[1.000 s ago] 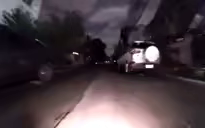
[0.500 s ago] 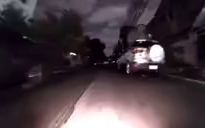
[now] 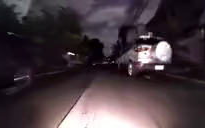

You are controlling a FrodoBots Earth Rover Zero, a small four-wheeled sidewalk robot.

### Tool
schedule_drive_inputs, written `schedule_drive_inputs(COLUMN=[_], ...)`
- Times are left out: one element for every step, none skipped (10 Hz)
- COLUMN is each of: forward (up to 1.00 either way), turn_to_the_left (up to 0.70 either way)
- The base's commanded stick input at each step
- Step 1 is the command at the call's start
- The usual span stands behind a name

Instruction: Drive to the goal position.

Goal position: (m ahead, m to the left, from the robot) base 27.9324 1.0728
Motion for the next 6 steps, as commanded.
schedule_drive_inputs(forward=[1.00,1.00,1.00,1.00,1.00,1.00], turn_to_the_left=[0.00,0.00,0.00,0.00,0.00,0.00])
